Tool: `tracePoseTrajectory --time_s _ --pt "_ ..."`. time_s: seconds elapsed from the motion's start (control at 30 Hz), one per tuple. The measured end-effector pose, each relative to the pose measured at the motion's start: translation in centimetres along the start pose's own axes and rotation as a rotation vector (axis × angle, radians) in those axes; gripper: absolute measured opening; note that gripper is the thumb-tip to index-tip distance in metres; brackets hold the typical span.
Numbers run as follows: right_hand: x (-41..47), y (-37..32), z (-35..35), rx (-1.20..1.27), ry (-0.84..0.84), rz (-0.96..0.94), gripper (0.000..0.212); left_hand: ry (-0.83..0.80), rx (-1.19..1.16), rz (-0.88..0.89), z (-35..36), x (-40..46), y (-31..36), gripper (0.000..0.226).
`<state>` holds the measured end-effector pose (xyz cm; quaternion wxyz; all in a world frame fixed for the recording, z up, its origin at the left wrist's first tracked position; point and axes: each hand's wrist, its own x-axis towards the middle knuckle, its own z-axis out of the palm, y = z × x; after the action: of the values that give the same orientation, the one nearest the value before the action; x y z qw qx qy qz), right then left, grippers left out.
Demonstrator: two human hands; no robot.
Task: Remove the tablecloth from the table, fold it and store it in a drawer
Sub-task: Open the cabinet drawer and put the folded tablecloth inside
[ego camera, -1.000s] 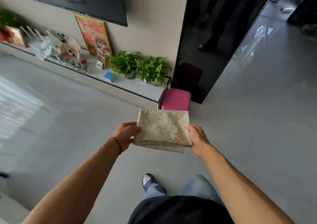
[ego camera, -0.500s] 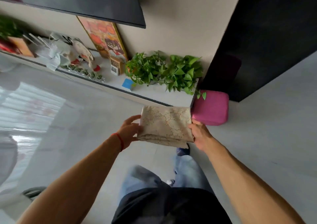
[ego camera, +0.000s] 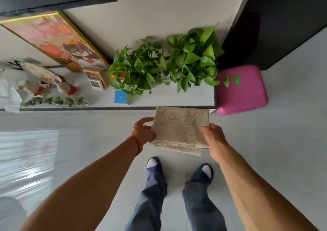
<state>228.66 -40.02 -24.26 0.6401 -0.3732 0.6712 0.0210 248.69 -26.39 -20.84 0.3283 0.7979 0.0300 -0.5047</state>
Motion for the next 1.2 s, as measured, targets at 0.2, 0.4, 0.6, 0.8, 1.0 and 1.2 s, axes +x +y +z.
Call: tracePoseTrajectory --time_s 0.2,0.4,0.6,0.8,1.0,1.2 --pt "15.5 0.6 4.6 0.002 -0.046 -0.172 0.024 0.070 -0.039 0.144 2.2 15.9 -3.1 0.063" --pt "24.7 2.9 7.4 -0.289 0.068 -0.507 0.057 0.126 -0.213 0.310 5.8 26.6 -6.3 0.058" --pt "24.8 9.8 7.1 -0.377 0.269 -0.842 0.069 0.315 -0.319 0.350 7.4 26.5 -12.5 0.046" --pt "29.2 16.2 5.9 -0.271 0.175 -0.468 0.037 0.284 -0.217 0.138 5.7 29.3 -20.9 0.041" --pt "37.6 16.3 8.5 0.555 -0.102 0.010 0.034 0.113 -0.372 0.083 4.5 37.3 -21.3 0.043" --pt "44.5 16.9 9.2 0.510 -0.097 -0.105 0.045 -0.132 -0.110 0.111 4.5 43.0 -22.9 0.079"
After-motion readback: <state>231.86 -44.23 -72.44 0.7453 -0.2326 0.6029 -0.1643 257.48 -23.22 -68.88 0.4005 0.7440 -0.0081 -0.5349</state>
